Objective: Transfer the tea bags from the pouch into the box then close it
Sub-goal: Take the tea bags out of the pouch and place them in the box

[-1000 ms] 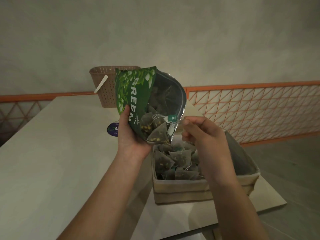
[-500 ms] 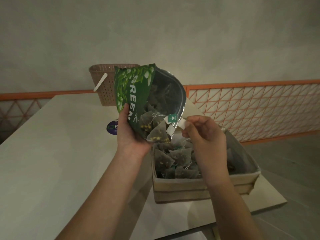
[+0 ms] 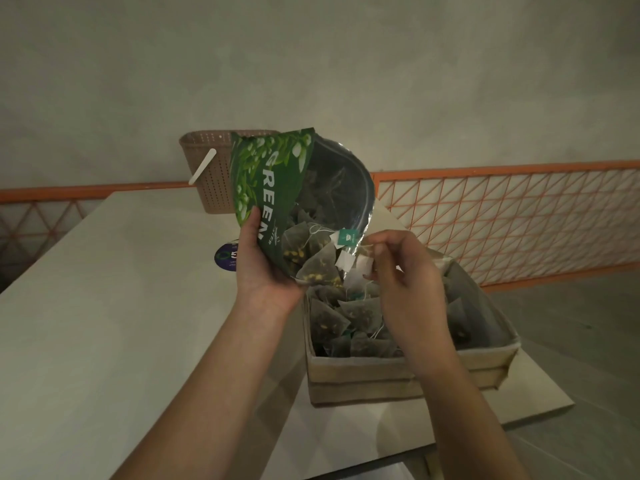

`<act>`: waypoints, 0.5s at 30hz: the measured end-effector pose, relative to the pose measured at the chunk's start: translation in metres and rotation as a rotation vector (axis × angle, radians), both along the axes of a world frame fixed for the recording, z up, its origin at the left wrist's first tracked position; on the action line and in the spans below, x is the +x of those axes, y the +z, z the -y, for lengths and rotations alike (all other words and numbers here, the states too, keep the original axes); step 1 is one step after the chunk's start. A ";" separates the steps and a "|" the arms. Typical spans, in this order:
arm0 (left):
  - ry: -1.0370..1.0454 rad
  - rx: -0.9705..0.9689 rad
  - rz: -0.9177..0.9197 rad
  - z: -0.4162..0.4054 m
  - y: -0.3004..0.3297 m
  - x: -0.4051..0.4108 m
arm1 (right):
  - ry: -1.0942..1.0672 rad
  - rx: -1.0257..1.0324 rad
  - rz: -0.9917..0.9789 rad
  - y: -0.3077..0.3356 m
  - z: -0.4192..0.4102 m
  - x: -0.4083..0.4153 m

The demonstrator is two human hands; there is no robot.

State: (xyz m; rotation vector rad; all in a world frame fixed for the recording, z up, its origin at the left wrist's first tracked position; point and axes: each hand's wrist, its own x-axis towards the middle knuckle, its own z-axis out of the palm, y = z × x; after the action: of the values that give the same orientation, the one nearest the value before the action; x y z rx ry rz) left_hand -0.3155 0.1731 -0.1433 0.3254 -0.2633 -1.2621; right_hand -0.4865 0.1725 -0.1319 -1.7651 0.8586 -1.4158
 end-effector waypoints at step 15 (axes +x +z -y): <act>0.025 0.081 0.030 -0.008 0.010 -0.011 | -0.223 -0.361 -0.277 -0.003 -0.016 0.018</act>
State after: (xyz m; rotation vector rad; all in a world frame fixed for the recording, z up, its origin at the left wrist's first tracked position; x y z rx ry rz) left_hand -0.3269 0.1816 -0.1331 0.4162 -0.2339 -1.2456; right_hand -0.4690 0.1889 -0.1344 -2.2345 1.0189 -1.5671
